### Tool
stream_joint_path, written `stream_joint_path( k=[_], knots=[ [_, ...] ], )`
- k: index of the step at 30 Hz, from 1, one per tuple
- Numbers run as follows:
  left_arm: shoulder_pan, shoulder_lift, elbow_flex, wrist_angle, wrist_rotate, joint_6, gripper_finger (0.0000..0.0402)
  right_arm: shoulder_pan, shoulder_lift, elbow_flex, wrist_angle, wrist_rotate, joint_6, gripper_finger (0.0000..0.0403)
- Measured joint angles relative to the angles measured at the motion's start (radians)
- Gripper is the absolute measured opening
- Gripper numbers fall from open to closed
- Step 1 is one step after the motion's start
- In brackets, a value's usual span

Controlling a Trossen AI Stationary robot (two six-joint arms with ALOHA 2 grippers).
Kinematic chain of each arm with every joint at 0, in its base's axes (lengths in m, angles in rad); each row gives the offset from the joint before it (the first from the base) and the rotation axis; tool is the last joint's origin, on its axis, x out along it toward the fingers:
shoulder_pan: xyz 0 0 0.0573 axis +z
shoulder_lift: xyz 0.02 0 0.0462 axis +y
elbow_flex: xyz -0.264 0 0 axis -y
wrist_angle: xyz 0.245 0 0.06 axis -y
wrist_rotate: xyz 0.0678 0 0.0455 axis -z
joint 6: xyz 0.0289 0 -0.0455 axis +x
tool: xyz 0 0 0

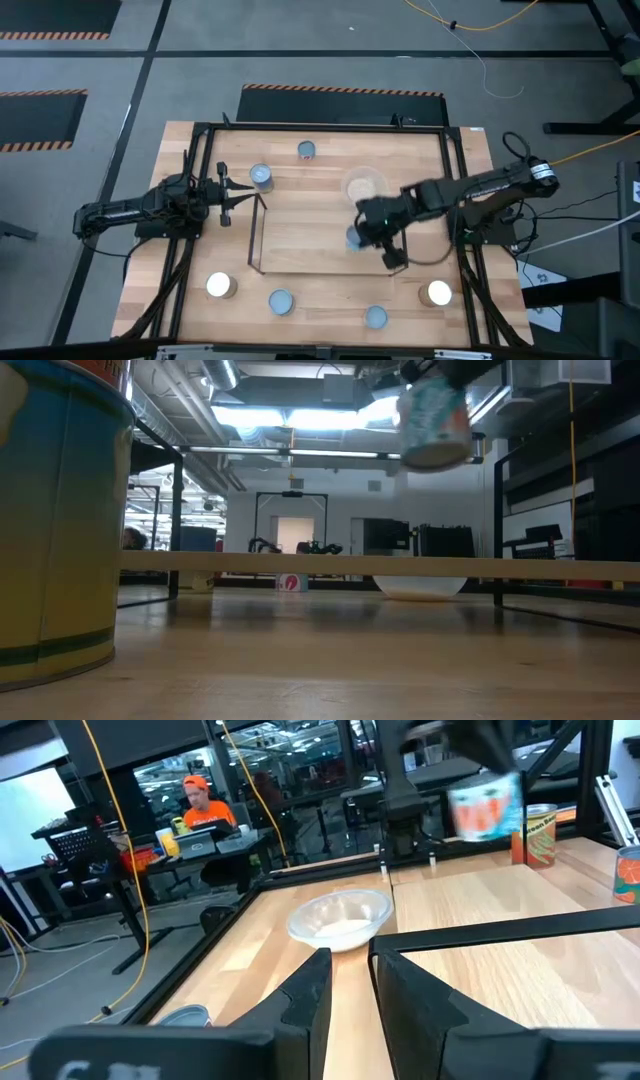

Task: Pick and place cans onto a shelf
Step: Put the canned sliced carrots on the shelf

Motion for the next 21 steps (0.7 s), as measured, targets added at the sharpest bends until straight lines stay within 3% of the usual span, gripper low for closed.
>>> stream_joint_path(
  k=[9,15,21],
  knots=[
    [0.0,0.0,0.0,0.0,-0.001,0.0,0.0078,0.124,0.045,-0.002,-0.015,0.002,-0.002,0.001],
    [0.0,0.0,0.0,-0.001,-0.001,-0.001,0.0078,0.129,0.099,-0.003,-0.016,0.01,-0.016,0.001],
    [0.0,0.0,0.0,-0.001,-0.001,-0.001,0.0078,0.127,0.143,-0.004,-0.129,0.011,-0.016,0.001]
  ],
)
